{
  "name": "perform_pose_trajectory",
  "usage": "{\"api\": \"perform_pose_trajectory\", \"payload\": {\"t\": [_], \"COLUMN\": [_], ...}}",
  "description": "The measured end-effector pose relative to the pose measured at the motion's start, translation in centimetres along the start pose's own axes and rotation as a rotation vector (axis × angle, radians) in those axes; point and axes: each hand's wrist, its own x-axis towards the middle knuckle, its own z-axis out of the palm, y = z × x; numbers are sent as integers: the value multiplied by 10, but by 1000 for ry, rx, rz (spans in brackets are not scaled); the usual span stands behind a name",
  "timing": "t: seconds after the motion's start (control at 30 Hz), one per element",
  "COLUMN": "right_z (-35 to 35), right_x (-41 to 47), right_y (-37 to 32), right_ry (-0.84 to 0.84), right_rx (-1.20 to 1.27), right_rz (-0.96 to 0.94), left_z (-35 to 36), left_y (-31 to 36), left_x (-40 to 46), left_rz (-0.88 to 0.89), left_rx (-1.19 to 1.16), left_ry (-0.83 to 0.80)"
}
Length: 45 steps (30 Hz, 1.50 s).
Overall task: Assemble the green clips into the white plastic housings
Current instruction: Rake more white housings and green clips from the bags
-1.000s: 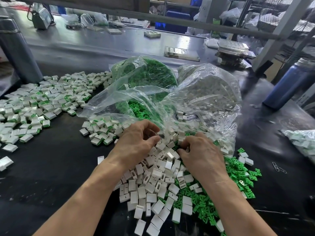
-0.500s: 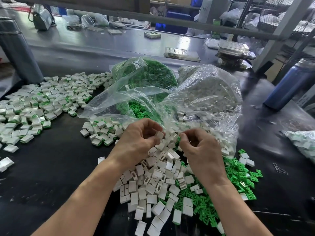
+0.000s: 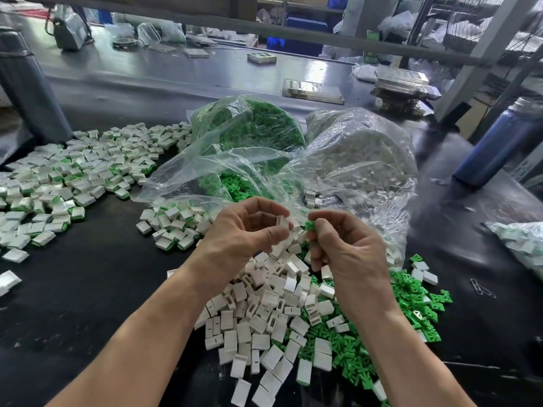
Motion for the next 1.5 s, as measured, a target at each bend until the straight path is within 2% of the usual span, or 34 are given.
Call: {"api": "perform_pose_trajectory", "payload": {"t": [0.3, 0.5, 0.87, 1.17, 1.33, 1.5], "right_z": [1, 0, 3, 1, 0, -2], "right_x": [0, -2, -3, -3, -3, -1], "right_y": [1, 5, 6, 3, 3, 1], "right_ry": [-76, -88, -30, -38, -55, -81], "right_rx": [21, -67, -41, -140, -195, -195], "right_rz": [-31, -12, -7, -19, -8, 32], "left_z": [3, 7, 13, 13, 13, 14], "left_y": [1, 0, -9, -12, -10, -9], "left_x": [-2, -4, -3, -3, -5, -5], "left_rz": [41, 97, 249, 274, 310, 296], "left_rx": [103, 210, 400, 503, 642, 638], "left_ry": [2, 44, 127, 194, 171, 153]}}
